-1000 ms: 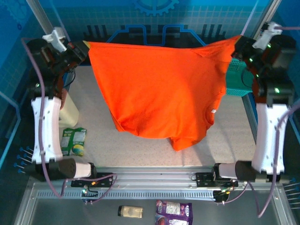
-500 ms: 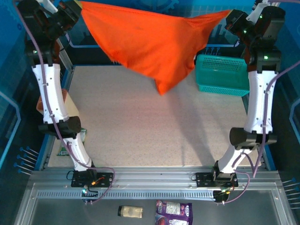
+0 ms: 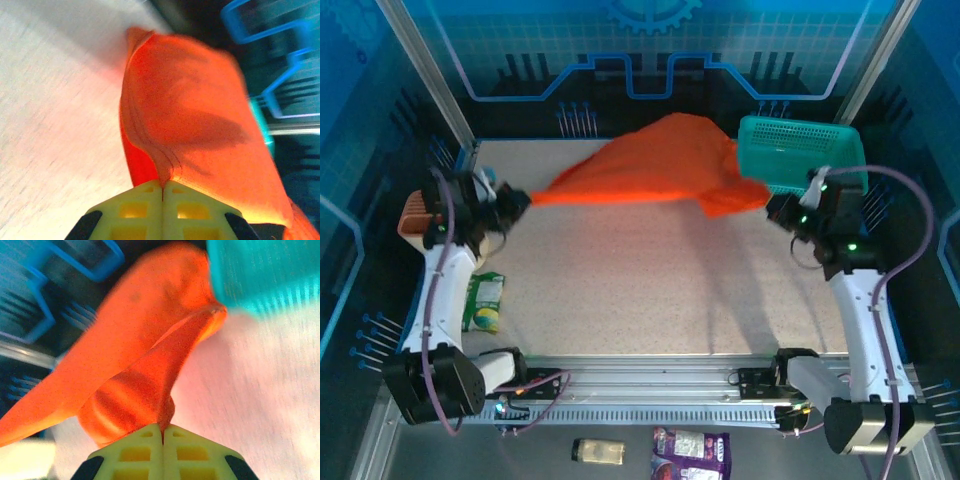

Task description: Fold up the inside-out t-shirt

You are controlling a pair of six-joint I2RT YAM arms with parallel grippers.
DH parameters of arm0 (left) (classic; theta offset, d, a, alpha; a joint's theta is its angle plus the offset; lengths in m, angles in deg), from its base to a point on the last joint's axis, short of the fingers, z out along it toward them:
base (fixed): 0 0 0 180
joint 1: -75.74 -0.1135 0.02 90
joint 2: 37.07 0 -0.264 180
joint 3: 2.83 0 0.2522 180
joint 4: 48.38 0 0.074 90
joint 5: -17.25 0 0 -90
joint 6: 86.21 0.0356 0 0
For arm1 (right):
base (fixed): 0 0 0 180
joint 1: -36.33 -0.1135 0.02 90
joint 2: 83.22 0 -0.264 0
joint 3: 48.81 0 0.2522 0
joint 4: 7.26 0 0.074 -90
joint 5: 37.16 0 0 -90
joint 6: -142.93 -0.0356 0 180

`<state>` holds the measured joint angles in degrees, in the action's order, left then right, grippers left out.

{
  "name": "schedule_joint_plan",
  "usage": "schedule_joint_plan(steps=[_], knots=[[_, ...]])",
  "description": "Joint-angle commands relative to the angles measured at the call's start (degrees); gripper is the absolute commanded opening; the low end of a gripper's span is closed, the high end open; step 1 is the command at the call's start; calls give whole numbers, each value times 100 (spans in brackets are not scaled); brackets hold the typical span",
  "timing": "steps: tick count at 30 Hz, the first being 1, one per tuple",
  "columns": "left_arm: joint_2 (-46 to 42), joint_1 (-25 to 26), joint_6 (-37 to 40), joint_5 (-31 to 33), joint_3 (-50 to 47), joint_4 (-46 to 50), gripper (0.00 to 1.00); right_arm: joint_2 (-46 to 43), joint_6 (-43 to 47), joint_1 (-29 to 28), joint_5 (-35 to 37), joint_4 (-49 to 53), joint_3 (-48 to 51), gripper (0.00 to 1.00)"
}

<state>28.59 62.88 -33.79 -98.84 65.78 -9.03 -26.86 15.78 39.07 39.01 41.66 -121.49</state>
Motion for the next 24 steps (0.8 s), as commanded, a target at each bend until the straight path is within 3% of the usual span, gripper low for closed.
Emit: schedule_joint_plan(steps=[1,9,15,18,21,22,24], knots=[[-238,-24,-177,289,-1267,-136,0,-50,-156,-171,-176,167,1151,0],[30,-30,-495,798,-2611,-197,0,278,-280,-365,82,210,2337,0],[-682,-27,-605,938,-2817,329,0,-169,-438,-389,489,745,2438,0],[-1104,-23,-655,908,-2824,639,8,-298,-525,-442,709,1103,2420,0],[-1438,-22,-595,938,-2635,950,9,-455,-630,-484,774,1322,2402,0],[-1519,-23,-560,959,-2508,1055,9,-505,-661,-498,791,1415,2358,1],[-1562,-23,-481,1025,-2192,1238,16,-567,-689,-549,864,1602,2234,17]])
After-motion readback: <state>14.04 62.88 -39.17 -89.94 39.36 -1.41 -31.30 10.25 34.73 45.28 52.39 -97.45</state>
